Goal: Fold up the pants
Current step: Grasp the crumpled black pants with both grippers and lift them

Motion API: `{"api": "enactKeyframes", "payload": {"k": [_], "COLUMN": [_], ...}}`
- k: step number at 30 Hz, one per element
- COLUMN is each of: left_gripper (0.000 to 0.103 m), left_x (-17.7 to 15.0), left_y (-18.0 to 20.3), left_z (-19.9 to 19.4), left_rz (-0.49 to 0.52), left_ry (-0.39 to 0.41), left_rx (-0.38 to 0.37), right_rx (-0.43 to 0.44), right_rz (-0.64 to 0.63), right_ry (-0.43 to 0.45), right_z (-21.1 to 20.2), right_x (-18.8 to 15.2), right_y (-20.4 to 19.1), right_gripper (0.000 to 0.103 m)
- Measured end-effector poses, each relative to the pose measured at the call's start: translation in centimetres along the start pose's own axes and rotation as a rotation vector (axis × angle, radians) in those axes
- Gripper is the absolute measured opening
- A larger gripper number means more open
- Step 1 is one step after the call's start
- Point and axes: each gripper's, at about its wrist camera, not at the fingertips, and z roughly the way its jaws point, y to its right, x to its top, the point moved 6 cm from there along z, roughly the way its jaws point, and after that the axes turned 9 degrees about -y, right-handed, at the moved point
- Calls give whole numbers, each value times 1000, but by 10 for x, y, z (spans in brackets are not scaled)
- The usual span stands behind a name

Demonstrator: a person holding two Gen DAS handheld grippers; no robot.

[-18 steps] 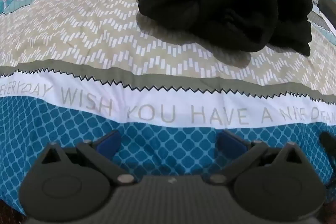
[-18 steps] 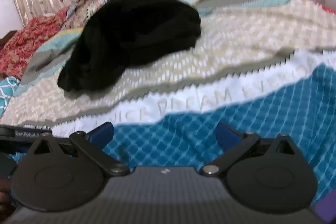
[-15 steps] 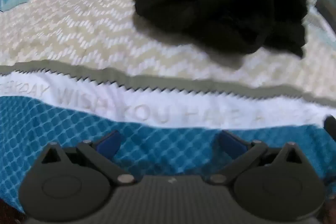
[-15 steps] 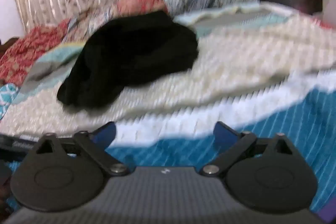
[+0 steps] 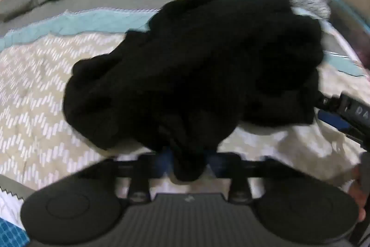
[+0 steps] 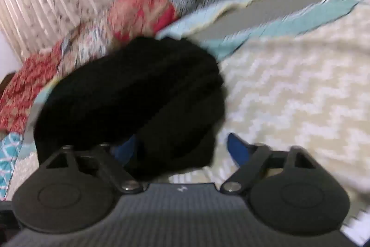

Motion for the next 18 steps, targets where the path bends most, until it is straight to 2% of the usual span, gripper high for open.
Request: {"api": "enactKeyframes", "payload": {"k": [1,3,6,9,13,14,15,17,18], "left_gripper": [13,12,11,11,11,12,13,16,19], "left_x": [2,5,3,-11,-38,-33,-40,-45,-57], "left_y": [-12,-36,-69,-115,-185,-197,-217,-240,-255], "left_z": [-5,-27,-82,-136,-203,-213,-221,-223,-221], "left_rz": [-39,-98,-142,-210,-295,-333,-363,-399,-426], "left_ry": [9,59,166,241,375,387,407,391,379], "left_rx": [-40,-117,-146,-200,-156,-130,-83,7,44], "right_rx": [26,30,105,280,504,541,570,604,595], "right_rz": [-11,-23,-60,-60,-115,-130,-135,-149,-144], "right_ry": [-34,-16,33,26,-67,-91,-119,-188,-227], "right_z": [7,-7,-51,-100,-148,-152,-153,-144,-137], "right_x": [0,0,-3,-18,-55,-62,-65,-85,-88], "right_y": [-1,-9,-28,-57,-117,-130,-141,-152,-152], "right_gripper": [15,15,14,14,14,14,20,34,46]}}
